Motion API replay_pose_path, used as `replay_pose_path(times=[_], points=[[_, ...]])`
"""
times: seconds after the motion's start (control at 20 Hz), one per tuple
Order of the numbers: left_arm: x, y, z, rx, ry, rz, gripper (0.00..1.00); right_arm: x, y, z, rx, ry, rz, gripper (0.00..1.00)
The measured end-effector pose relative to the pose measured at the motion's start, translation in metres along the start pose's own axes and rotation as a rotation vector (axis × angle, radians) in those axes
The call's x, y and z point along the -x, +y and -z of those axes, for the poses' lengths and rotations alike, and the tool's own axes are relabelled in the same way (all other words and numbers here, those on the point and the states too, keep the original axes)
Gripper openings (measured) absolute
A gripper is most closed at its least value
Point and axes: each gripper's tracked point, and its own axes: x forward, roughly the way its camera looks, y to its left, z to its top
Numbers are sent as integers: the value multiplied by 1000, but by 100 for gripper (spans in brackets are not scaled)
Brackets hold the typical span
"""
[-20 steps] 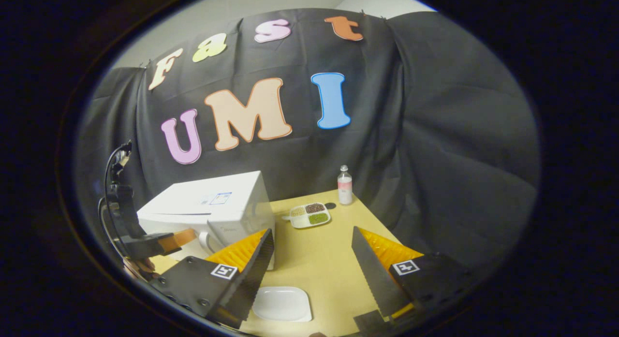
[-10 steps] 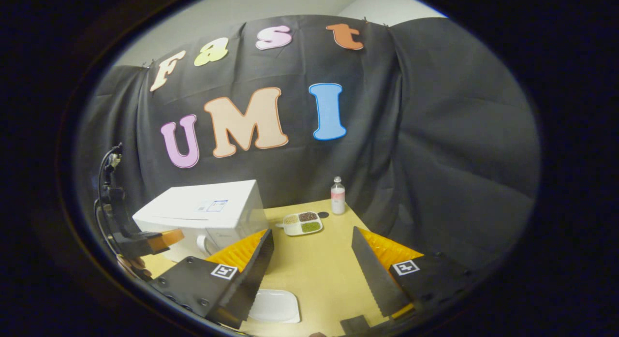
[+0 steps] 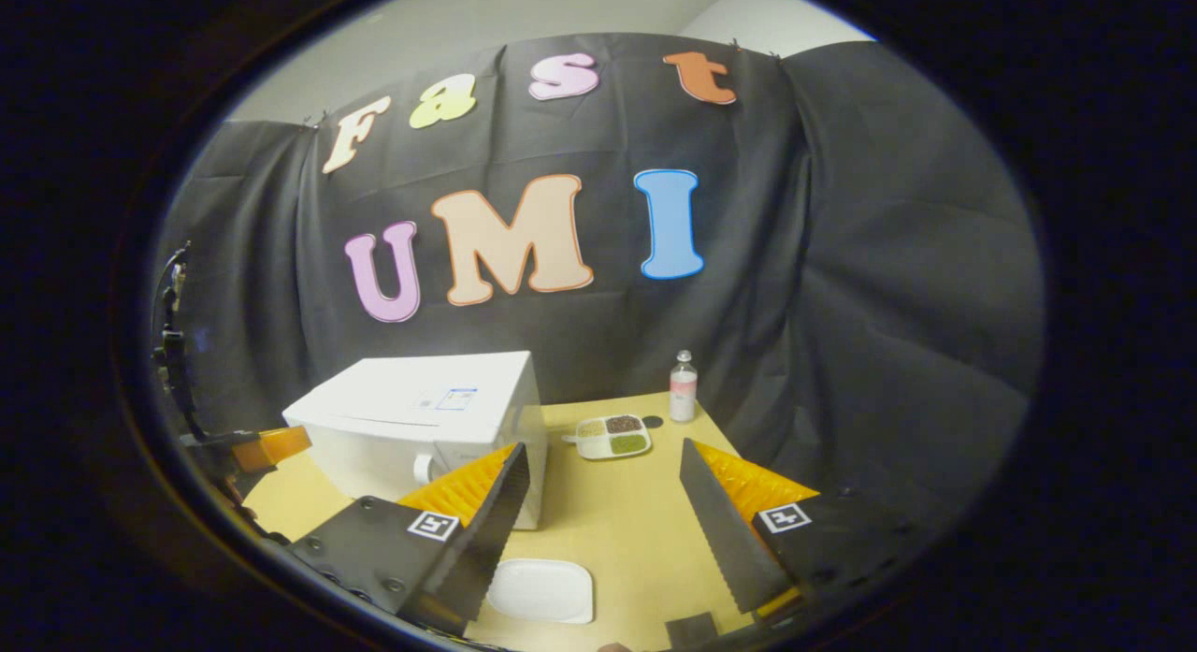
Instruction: Open the microwave oven with the left hand, put the food in, and close the microwave oven.
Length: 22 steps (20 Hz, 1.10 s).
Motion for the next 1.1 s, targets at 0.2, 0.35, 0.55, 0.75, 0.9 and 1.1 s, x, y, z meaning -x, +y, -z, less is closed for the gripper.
replay_pose_path(times=[0.2,0.35,0.55,0.75,0.9,1.1], points=[[20,9,-8,0,-24,-41,61,-2,9,-3,5,1,-31,92],[31,16,-19,2,-49,-65,98,-2,13,-9,16,-10,-43,92],[40,22,-35,-41,-91,-89,96,-3,16,-15,7,-18,-55,92],[46,27,-44,-58,-109,-110,96,-3,17,-22,-1,-30,-63,92],[49,31,-44,-57,-110,-124,96,-3,17,-24,-6,-35,-68,92],[50,32,-43,-59,-104,-132,96,-3,19,-23,-3,-27,-79,92]])
